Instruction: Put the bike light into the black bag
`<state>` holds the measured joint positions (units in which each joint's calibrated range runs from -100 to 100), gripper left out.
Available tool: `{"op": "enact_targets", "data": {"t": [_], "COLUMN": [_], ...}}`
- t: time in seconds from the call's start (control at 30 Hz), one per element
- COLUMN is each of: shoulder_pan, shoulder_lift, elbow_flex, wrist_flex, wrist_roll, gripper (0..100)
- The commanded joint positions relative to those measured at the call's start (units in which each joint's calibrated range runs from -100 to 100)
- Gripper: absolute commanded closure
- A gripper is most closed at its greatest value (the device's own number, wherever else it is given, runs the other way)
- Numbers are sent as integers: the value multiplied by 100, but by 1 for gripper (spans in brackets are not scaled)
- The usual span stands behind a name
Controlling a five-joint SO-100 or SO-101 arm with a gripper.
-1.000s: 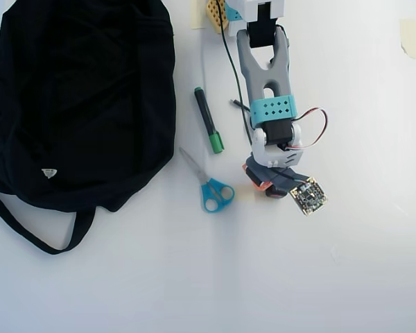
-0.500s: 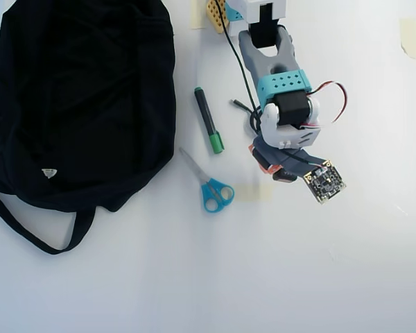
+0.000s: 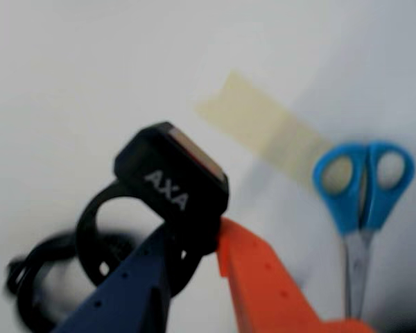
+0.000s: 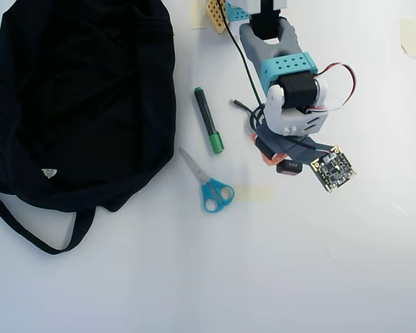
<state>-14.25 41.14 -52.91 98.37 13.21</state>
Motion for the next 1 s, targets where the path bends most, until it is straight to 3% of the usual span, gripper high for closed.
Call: {"op": "enact_targets", "data": {"t": [0.0,0.53,0.73,0.97], "shoulder_pan": [-70,304,625,1769], "shoulder_lift": [-1508,-5807,-6977,-7276], "elbow_flex": [1427,6468,6989,7052], "wrist_flex": [129,94,94,86], "wrist_roll": [11,37,-73,-807], "gripper": [98,98,98,98]}}
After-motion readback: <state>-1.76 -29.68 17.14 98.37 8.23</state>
